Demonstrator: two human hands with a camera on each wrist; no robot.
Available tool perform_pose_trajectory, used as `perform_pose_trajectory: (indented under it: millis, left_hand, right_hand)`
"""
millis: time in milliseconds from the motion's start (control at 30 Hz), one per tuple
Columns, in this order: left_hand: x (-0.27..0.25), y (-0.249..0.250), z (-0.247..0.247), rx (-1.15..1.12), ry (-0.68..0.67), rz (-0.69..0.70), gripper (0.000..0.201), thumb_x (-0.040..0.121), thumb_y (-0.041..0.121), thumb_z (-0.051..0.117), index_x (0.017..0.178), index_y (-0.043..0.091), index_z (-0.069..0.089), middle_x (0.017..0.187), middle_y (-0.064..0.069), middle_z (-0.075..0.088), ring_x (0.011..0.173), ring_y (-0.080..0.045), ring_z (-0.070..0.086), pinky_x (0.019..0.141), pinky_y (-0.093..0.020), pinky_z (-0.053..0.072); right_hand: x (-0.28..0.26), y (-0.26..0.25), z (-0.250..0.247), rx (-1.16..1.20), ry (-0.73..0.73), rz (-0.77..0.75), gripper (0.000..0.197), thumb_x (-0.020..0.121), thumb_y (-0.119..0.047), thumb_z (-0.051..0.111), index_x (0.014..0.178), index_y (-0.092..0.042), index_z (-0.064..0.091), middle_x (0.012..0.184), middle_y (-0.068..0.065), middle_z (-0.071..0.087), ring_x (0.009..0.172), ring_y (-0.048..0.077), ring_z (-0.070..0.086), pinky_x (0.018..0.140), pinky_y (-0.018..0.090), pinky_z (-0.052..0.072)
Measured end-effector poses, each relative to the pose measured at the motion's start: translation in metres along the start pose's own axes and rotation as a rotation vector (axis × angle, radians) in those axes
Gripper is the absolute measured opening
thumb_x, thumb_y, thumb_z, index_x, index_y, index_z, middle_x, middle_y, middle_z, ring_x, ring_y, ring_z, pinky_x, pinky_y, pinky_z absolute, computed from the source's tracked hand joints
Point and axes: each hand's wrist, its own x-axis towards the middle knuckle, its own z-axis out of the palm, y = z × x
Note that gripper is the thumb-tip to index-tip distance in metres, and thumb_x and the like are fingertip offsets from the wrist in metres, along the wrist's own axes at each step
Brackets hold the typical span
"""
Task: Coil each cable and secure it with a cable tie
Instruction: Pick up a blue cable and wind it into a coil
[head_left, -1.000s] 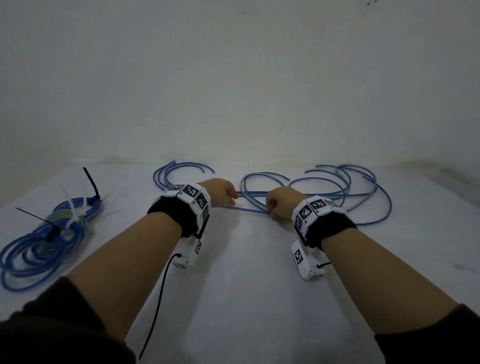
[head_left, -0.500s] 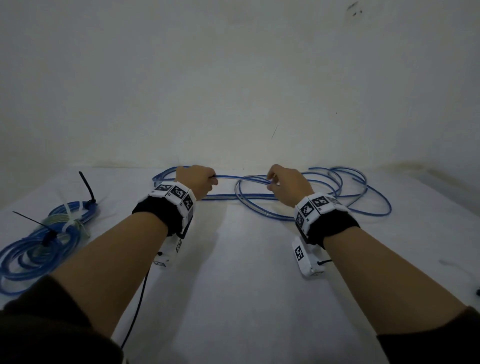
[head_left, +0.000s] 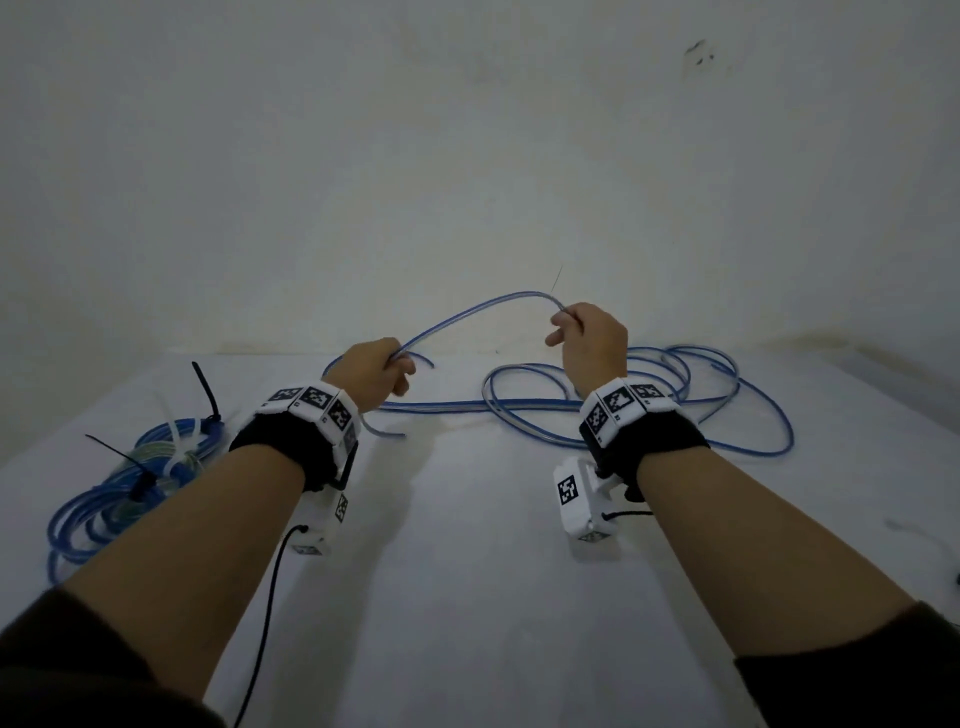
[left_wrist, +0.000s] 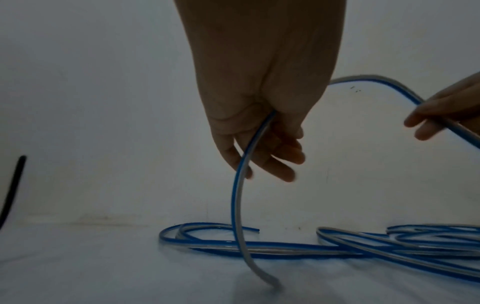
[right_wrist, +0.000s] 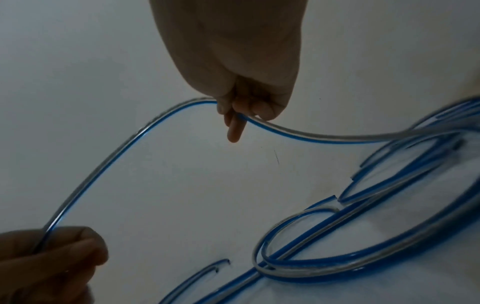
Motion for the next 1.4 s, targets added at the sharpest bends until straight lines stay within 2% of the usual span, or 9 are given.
perform_pose_trajectory:
  millis: [167, 300, 467, 667, 867, 1000, 1167, 1267, 1400]
  left_hand:
    - [-0.01, 0.016, -0.01, -0.165, 0.022, -0.094, 0.042, 0.095, 0.045, 0.043, 0.074, 0.011, 0.056, 0.061, -0.001, 0.046, 0.052, -0.017, 0.046, 0.05, -0.023, 0.041]
    - [-0.011, 0.034, -0.012, -0.659, -0.025, -0.186, 0.032, 0.099, 0.019, 0.03, 0.075, 0.011, 0.048, 0.061, -0.001, 0.028, 0.049, -0.012, 0.023, 0.046, -0.02, 0.023]
    - [-0.014, 0.047, -0.011, -0.562, -0.096, -0.023, 0.03, 0.101, 0.006, 0.026, 0.084, 0.009, 0.051, 0.067, -0.003, 0.038, 0.05, -0.01, 0.033, 0.047, -0.018, 0.029]
    - [-0.021, 0.06, -0.017, -0.514, -0.226, 0.08, 0.027, 0.102, 0.014, 0.033, 0.093, 0.003, 0.056, 0.059, 0.0, 0.04, 0.042, -0.006, 0.033, 0.041, -0.015, 0.029]
    - [-0.028, 0.061, -0.018, -0.529, -0.229, 0.099, 0.034, 0.101, 0.025, 0.039, 0.101, 0.001, 0.062, 0.058, 0.002, 0.041, 0.045, -0.007, 0.034, 0.044, -0.015, 0.032]
    - [-0.029, 0.05, -0.02, -0.657, -0.28, -0.006, 0.037, 0.101, 0.026, 0.034, 0.094, 0.004, 0.063, 0.06, 0.002, 0.047, 0.049, -0.01, 0.041, 0.049, -0.019, 0.038]
    - [-0.033, 0.039, -0.024, -0.732, -0.317, 0.017, 0.029, 0.098, 0.002, 0.03, 0.089, 0.006, 0.058, 0.067, -0.003, 0.047, 0.06, -0.014, 0.047, 0.061, -0.02, 0.043]
    - [-0.034, 0.034, -0.026, -0.714, -0.257, 0.05, 0.027, 0.101, 0.008, 0.032, 0.094, 0.014, 0.057, 0.069, 0.001, 0.052, 0.068, -0.012, 0.057, 0.079, -0.031, 0.048]
    - [-0.037, 0.035, -0.027, -0.773, -0.129, 0.085, 0.022, 0.1, 0.021, 0.04, 0.095, 0.016, 0.06, 0.057, 0.006, 0.046, 0.052, -0.01, 0.046, 0.057, -0.025, 0.049]
  right_hand:
    - [0.006, 0.009, 0.005, -0.238, -0.168, 0.168, 0.023, 0.095, -0.012, 0.044, 0.098, 0.002, 0.063, 0.095, 0.017, 0.069, 0.091, 0.026, 0.062, 0.074, 0.025, 0.046]
    - [-0.006, 0.003, 0.011, -0.494, -0.249, 0.179, 0.033, 0.095, -0.019, 0.048, 0.124, -0.004, 0.046, 0.121, 0.019, 0.057, 0.114, 0.036, 0.048, 0.091, 0.041, 0.045]
    - [-0.022, -0.011, 0.021, -0.459, -0.118, -0.171, 0.087, 0.089, -0.024, 0.06, 0.15, -0.028, -0.001, 0.148, 0.016, 0.026, 0.122, 0.036, 0.041, 0.097, 0.047, 0.037]
    - [-0.021, -0.025, 0.029, -0.452, -0.001, -0.473, 0.071, 0.088, -0.023, 0.062, 0.148, -0.026, 0.024, 0.156, 0.015, 0.013, 0.139, 0.037, 0.02, 0.11, 0.051, 0.02]
    - [-0.017, -0.031, 0.035, -0.262, -0.054, -0.448, 0.025, 0.097, -0.022, 0.043, 0.109, -0.013, 0.063, 0.107, 0.006, 0.066, 0.101, 0.026, 0.058, 0.094, 0.045, 0.038]
    - [-0.015, -0.026, 0.036, -0.046, 0.011, -0.345, 0.021, 0.097, -0.015, 0.042, 0.093, -0.004, 0.06, 0.082, 0.013, 0.061, 0.077, 0.028, 0.056, 0.07, 0.04, 0.045]
    - [-0.014, -0.024, 0.041, 0.005, -0.016, -0.176, 0.025, 0.099, -0.01, 0.036, 0.096, -0.002, 0.06, 0.079, 0.009, 0.052, 0.076, 0.025, 0.049, 0.065, 0.029, 0.032]
    - [-0.016, -0.026, 0.04, 0.071, -0.048, -0.081, 0.028, 0.099, -0.006, 0.032, 0.104, -0.002, 0.059, 0.085, 0.007, 0.05, 0.078, 0.02, 0.046, 0.065, 0.025, 0.031]
    - [-0.022, -0.028, 0.038, 0.057, -0.178, -0.062, 0.027, 0.095, 0.003, 0.03, 0.113, -0.001, 0.05, 0.084, 0.009, 0.052, 0.075, 0.018, 0.045, 0.053, 0.01, 0.035]
